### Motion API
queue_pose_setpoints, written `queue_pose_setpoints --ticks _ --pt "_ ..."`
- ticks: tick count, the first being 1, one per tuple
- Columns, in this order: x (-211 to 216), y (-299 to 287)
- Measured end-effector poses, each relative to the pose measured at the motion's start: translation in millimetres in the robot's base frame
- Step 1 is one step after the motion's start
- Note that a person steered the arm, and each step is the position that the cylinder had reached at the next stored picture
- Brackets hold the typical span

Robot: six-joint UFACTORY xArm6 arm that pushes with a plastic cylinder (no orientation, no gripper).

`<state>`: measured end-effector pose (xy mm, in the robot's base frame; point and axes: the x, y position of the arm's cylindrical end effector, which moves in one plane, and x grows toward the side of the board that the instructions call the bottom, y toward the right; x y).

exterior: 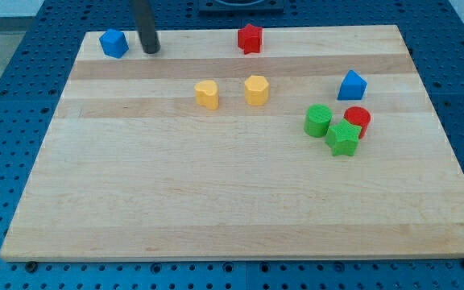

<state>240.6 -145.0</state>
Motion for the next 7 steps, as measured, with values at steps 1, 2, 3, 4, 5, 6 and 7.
queue_pose_setpoints --ticks 1,2,3,4,5,6,7 --pt "-9 39" --pt "-24 69" --pt "-45 92" --pt "-46 142" --pt "-22 185" --pt "17 227" --pt "35 233"
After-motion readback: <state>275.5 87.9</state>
